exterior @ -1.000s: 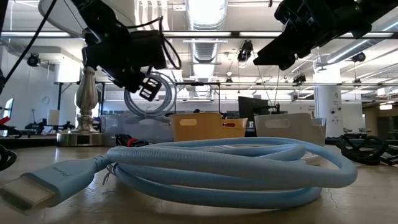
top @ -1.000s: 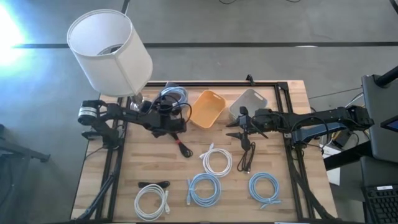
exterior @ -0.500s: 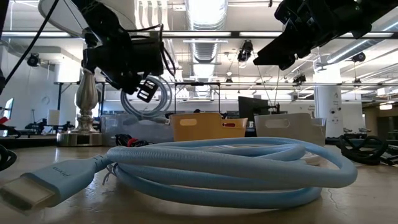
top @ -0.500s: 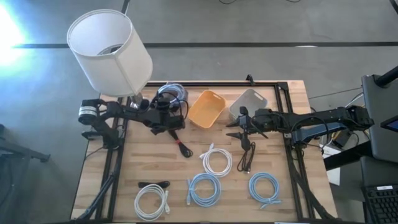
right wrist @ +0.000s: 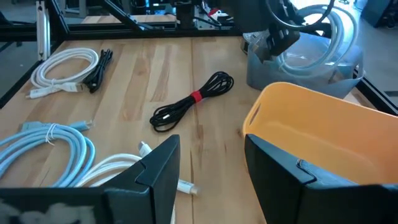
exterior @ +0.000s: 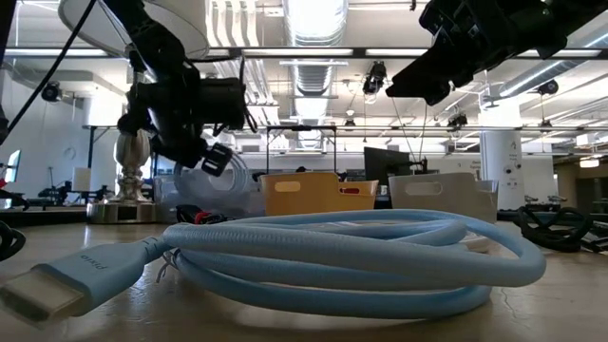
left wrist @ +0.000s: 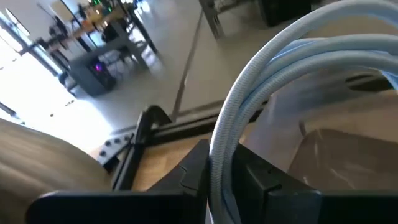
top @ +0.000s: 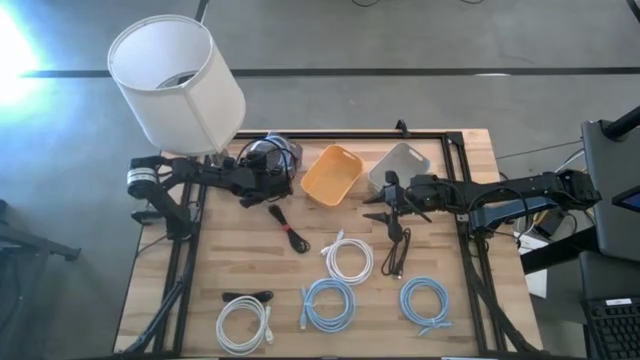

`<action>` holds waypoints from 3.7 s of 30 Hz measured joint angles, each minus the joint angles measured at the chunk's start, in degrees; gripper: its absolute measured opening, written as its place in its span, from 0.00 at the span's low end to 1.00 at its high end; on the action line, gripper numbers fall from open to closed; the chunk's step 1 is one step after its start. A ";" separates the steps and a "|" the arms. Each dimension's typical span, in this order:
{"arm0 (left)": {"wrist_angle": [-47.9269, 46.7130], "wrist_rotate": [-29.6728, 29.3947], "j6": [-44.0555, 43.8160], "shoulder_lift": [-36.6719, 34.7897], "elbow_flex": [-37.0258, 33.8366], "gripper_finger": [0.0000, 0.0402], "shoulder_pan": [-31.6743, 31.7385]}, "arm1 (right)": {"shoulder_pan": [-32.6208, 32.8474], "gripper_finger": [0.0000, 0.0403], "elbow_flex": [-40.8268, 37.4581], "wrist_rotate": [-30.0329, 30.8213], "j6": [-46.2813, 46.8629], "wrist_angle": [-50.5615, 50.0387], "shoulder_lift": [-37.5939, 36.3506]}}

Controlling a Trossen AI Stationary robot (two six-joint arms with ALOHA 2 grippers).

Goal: Pick & Place USB Port
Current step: Put the left blue HDMI cable into the black bin

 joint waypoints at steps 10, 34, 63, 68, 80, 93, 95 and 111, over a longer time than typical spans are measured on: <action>0.04 6.79 -1.27 -0.02 -0.73 0.23 2.02 | 0.00 0.44 0.00 0.00 -2.31 0.08 0.00; -0.04 10.21 7.19 -0.02 3.93 0.46 1.34 | 0.00 0.44 0.00 0.00 -2.57 1.29 0.00; -10.75 13.89 13.46 -0.04 10.83 0.45 -7.68 | 0.00 0.44 0.00 -0.02 -1.85 1.26 0.00; -15.66 14.73 10.87 -0.04 10.89 0.45 -8.85 | 0.02 0.44 0.00 -0.04 -1.85 1.26 0.00; -16.63 15.95 20.24 -0.24 19.96 0.45 -18.89 | 0.01 0.44 0.00 -0.04 -1.85 1.26 0.00; -10.43 33.29 22.81 -0.24 22.87 0.45 -33.31 | 0.00 0.44 0.00 -0.05 -0.54 1.19 0.00; -7.22 36.20 24.15 -0.24 22.87 0.45 -34.81 | 0.00 0.44 0.00 -0.04 -0.54 1.21 0.00; 13.68 57.85 31.16 7.79 22.76 0.43 -40.09 | 0.00 0.44 0.00 -0.04 -0.34 1.06 0.00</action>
